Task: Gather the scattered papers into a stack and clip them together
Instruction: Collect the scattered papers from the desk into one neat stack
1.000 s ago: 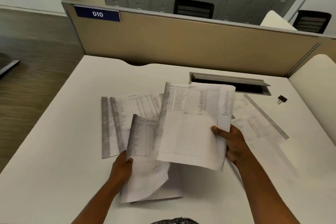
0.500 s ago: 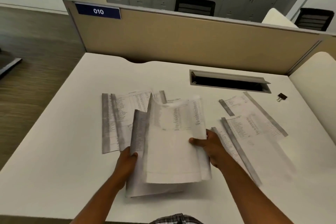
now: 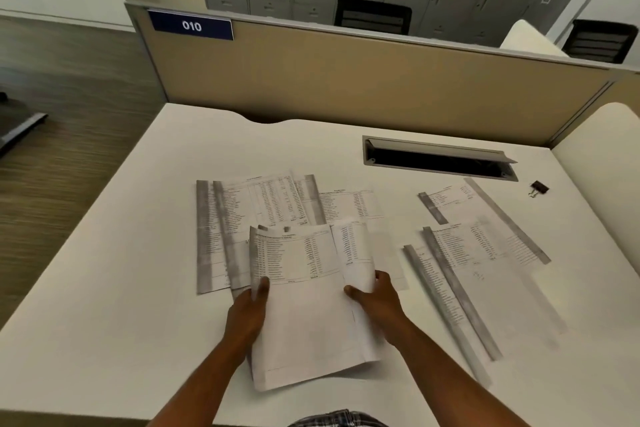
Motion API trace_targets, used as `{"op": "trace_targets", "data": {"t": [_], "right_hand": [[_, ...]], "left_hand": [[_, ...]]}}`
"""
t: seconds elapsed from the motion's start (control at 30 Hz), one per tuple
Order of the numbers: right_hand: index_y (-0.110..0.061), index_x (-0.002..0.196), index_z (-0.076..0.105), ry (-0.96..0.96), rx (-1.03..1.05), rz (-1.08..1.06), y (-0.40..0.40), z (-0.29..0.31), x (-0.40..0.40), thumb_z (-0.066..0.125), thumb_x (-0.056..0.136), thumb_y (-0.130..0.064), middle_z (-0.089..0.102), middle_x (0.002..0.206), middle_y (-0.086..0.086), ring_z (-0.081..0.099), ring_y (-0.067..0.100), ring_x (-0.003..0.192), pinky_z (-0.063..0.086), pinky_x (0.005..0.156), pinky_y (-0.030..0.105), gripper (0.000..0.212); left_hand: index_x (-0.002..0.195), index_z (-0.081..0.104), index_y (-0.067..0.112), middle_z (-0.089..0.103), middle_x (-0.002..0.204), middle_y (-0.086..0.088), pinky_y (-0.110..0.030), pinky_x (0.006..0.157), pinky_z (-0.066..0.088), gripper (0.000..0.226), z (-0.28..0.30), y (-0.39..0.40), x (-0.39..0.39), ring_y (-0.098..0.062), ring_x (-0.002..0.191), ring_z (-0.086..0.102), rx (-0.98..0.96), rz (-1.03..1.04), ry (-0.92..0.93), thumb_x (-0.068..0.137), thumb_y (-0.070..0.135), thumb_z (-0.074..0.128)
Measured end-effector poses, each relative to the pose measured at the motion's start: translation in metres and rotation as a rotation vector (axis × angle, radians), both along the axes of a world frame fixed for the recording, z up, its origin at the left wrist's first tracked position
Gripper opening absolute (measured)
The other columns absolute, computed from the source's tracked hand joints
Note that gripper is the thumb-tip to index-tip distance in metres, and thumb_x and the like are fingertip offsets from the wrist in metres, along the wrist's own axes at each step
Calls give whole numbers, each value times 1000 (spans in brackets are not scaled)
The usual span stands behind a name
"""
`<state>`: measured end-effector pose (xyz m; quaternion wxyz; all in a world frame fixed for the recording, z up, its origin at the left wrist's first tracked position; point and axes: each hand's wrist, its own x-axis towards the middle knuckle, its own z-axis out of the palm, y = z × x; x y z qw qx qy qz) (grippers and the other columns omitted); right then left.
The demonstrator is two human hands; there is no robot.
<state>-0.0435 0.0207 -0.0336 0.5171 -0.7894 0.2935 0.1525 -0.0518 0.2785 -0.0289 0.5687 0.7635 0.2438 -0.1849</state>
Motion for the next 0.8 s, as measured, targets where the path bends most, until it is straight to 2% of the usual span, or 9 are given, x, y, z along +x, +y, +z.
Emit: {"op": "trace_targets", "data": {"t": [0.1, 0.17, 0.23, 0.3, 0.43, 0.57, 0.67, 0.73, 0.8], "right_hand": [[-23, 143, 43, -62, -161, -31, -5, -2, -1, 71, 92, -37, 59, 134, 2, 60, 24, 118, 51, 99, 37, 60], [-24, 139, 50, -118, -259, 19, -8, -4, -1, 66, 96, -23, 65, 125, 1, 63, 21, 108, 52, 95, 36, 46], [-25, 137, 56, -143, -309, 98, -11, -6, -1, 66, 96, -14, 63, 108, -6, 63, 14, 96, 53, 88, 32, 44], [-27, 136, 59, -158, -302, 182, -8, -7, 0, 66, 95, -12, 63, 107, -9, 63, 10, 94, 54, 88, 29, 44], [-24, 145, 52, -136, -316, 382, 12, -17, -4, 62, 99, -22, 58, 130, -2, 60, 14, 114, 48, 104, 29, 47], [-21, 144, 52, -139, -395, 226, 10, -23, -4, 64, 95, -43, 50, 135, 1, 54, 22, 123, 47, 105, 35, 54], [-19, 141, 53, -102, -261, 137, 3, -14, 2, 69, 88, -55, 56, 134, 1, 58, 20, 122, 50, 102, 35, 65], [-24, 131, 60, -116, -16, 99, 1, 2, 6, 77, 81, -59, 68, 124, -5, 66, 12, 110, 56, 90, 29, 64], [-24, 127, 64, -136, 278, 39, -2, 18, 6, 85, 75, -52, 75, 116, -7, 72, 13, 104, 60, 89, 32, 63]], "left_hand": [[132, 55, 19, 63, 127, -4, -39, 98, 49, 44, 2, -1, 1, -25, 109, 60, 76, -45, -2, 93, 38, 60], [136, 51, 14, 60, 132, -7, -41, 101, 47, 44, 0, -2, 2, -28, 116, 57, 100, -47, 0, 94, 22, 61], [136, 49, 13, 58, 134, -8, -43, 103, 47, 43, -1, -2, 3, -29, 118, 56, 99, -51, 3, 95, 19, 60], [136, 47, 15, 56, 135, -8, -45, 102, 47, 43, -1, -4, 4, -29, 119, 55, 64, -58, 17, 96, 24, 59], [138, 43, 14, 52, 139, -7, -42, 103, 45, 40, -2, -10, 4, -27, 121, 52, 31, -73, 31, 100, 23, 51], [136, 42, 14, 52, 138, -8, -39, 102, 44, 38, -2, -11, 2, -19, 112, 50, 34, -82, -27, 99, 12, 49], [143, 37, 21, 50, 139, 0, -41, 106, 42, 47, 3, -10, -1, -22, 123, 50, -5, -81, -123, 99, 15, 51], [143, 38, 27, 52, 136, 7, -40, 104, 45, 49, 7, -8, 0, -19, 123, 52, -53, -96, -187, 98, 20, 55], [139, 41, 31, 55, 130, 13, -38, 100, 49, 47, 14, -9, 1, -13, 118, 55, -101, -116, -238, 96, 25, 59]]}}
